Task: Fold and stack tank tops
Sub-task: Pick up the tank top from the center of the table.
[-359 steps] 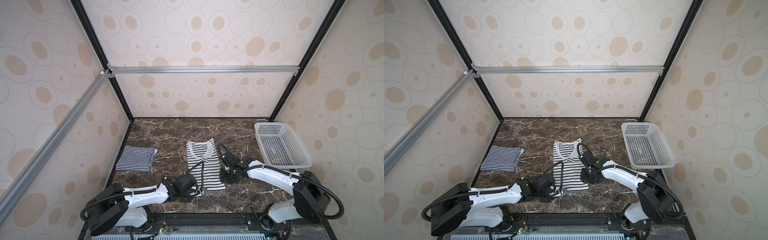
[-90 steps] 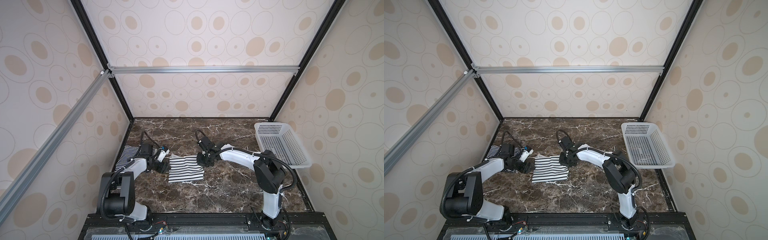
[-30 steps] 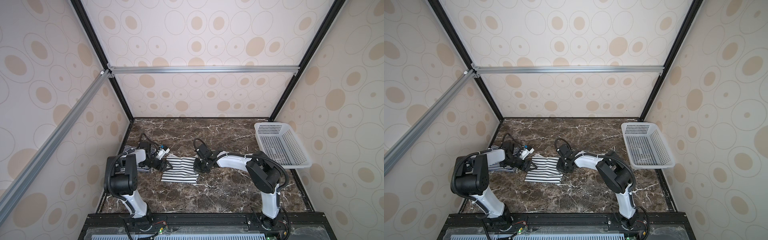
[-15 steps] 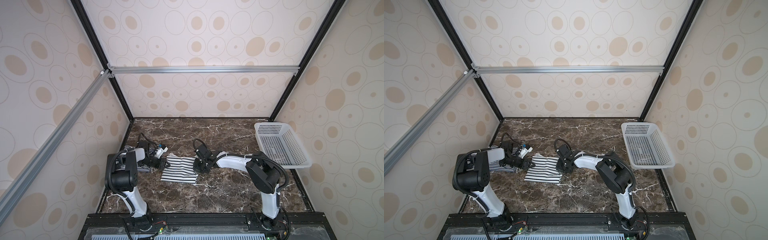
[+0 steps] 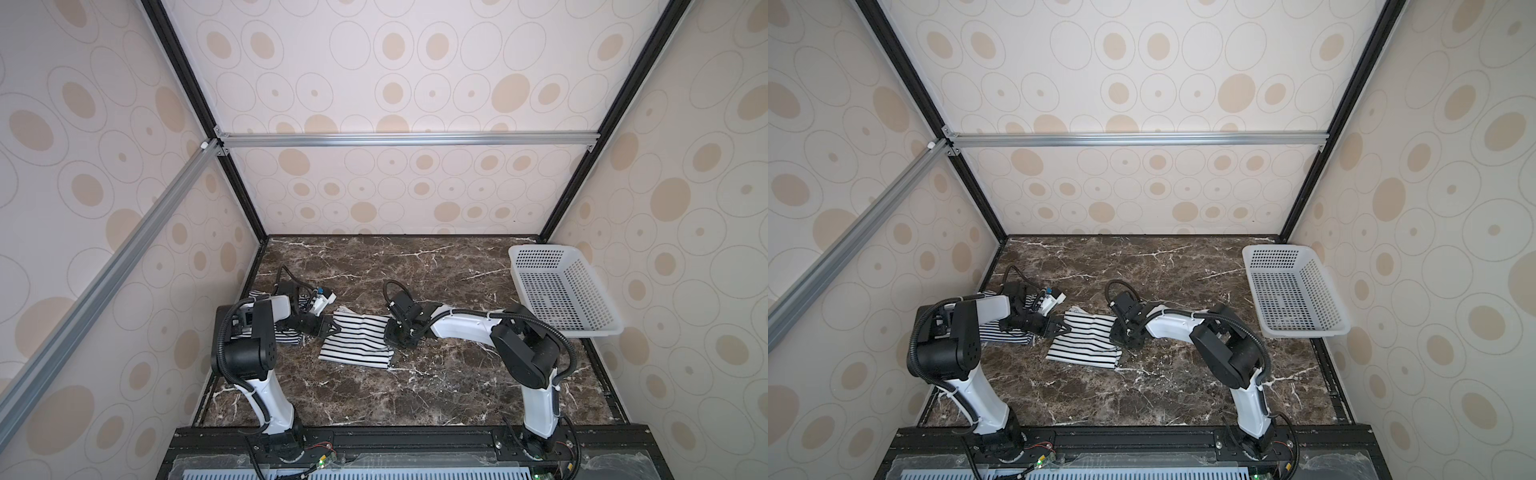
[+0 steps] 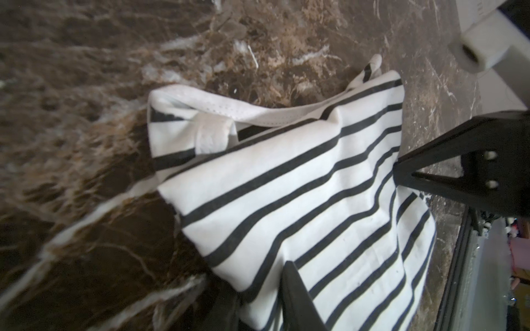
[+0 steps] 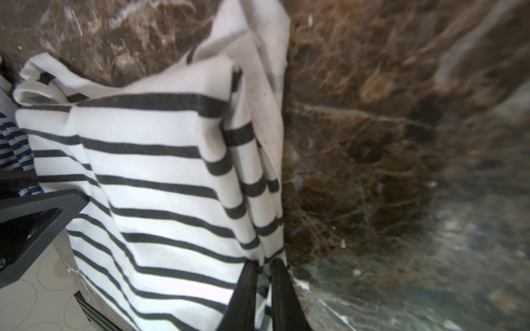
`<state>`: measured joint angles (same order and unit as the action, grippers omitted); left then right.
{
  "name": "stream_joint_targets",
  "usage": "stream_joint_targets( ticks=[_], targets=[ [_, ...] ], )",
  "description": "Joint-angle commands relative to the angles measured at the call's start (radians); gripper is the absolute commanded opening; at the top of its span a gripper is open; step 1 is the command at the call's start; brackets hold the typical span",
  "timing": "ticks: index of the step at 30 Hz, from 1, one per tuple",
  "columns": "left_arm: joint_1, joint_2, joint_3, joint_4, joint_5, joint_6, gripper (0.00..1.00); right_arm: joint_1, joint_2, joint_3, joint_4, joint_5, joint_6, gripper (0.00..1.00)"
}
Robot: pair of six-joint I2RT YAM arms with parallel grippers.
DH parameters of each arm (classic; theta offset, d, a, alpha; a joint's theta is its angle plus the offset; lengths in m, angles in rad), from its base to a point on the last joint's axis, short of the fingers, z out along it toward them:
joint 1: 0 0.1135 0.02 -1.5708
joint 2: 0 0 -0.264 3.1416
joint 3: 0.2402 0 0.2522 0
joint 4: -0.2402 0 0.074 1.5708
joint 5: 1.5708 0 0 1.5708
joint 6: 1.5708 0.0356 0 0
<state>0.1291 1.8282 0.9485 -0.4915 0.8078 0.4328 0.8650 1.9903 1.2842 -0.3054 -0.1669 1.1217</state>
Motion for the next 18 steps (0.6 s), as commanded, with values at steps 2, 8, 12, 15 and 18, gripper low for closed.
stream_joint_targets(
  ticks=[2, 8, 12, 15, 18],
  targets=[
    [0.000, 0.047, -0.008, -0.057, -0.091, 0.006, 0.04, 0.016, 0.039, -0.031, -0.054, 0.009, 0.021, 0.14],
    [0.000, 0.032, 0.025, -0.094, -0.075, 0.010, 0.00, 0.016, 0.023, -0.023, -0.061, 0.030, -0.002, 0.14],
    [0.001, -0.012, 0.044, -0.132, -0.104, 0.034, 0.00, 0.012, -0.033, -0.013, -0.116, 0.102, -0.061, 0.19],
    [0.004, -0.055, 0.062, -0.166, -0.137, 0.051, 0.00, -0.002, -0.079, -0.017, -0.145, 0.146, -0.100, 0.26],
    [0.004, -0.094, 0.080, -0.195, -0.176, 0.064, 0.00, -0.022, -0.103, -0.027, -0.155, 0.162, -0.120, 0.27]
  ],
)
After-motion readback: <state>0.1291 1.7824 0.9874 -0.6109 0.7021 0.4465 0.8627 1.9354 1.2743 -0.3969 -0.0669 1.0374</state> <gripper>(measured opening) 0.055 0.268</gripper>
